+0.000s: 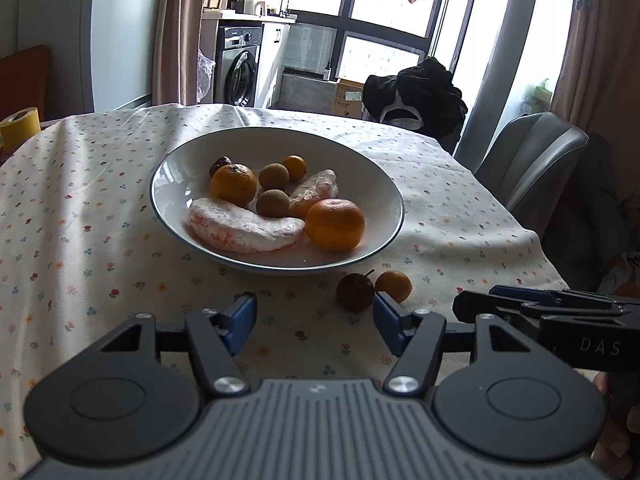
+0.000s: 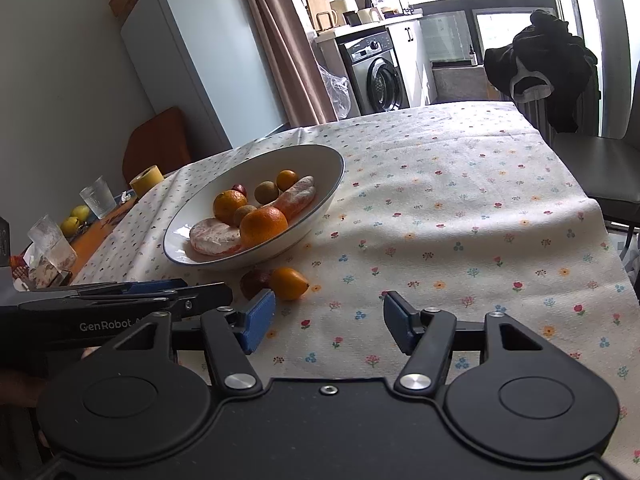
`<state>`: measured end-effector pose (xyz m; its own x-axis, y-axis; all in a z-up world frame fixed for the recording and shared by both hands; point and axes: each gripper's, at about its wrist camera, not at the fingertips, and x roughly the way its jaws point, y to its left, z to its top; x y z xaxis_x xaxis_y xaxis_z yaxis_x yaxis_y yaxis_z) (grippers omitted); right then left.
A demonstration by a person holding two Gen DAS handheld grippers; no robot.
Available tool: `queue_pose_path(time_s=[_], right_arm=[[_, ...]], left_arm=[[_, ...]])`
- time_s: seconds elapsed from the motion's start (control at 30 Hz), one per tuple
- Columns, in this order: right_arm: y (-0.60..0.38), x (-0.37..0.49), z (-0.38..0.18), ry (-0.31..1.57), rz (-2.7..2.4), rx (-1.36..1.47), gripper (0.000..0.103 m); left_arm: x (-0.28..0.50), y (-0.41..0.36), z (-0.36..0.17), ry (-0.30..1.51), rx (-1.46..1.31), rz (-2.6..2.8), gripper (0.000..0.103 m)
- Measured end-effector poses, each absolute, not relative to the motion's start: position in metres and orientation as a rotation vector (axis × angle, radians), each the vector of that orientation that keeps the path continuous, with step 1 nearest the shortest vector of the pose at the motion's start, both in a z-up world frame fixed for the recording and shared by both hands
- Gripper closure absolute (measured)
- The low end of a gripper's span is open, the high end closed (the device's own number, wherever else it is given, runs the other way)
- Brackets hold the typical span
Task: Organize fruits
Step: 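Withdraw both open tools toward the dark red plum and small mandarin, then grasp the dark red plum with the left tool while the right tool grasps the small mandarin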
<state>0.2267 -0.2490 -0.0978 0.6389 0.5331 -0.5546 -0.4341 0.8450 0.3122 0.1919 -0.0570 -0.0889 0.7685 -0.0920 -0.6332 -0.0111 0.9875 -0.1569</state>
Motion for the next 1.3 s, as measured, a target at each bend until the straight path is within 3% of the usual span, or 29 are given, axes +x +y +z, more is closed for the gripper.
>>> queue_pose_path(time_s=[0.27,0.57,0.67,0.8,1.3], right_arm=[[-0.248,0.231,-0.099,0.678,0.525,0.123,0.045],[-0.252,0.235,-0.102,0.682,0.516,0.131,0.045],[-0.25,0.236,-0.101,0.682,0.522,0.13,0.045],[-0.246,0.237,-0.102,0.685,0.533,0.128,0.045],[-0.212,0.245,-0.102,0.687,0.584,0.086,0.046]], left_arm=[[0.202,-0.068,-0.095,0.707,-0.143,-0.065,0.047],[0.213,-0.073,-0.1,0.717,-0.15,-0.072,0.06],[0.215,-0.074,-0.1,0.715,-0.151,-0.079,0.065],[0.217,-0.074,-0.101,0.713,-0.157,-0.093,0.08],[0.202,-0.054,-0.095,0.703,-0.186,-0.055,0.081]])
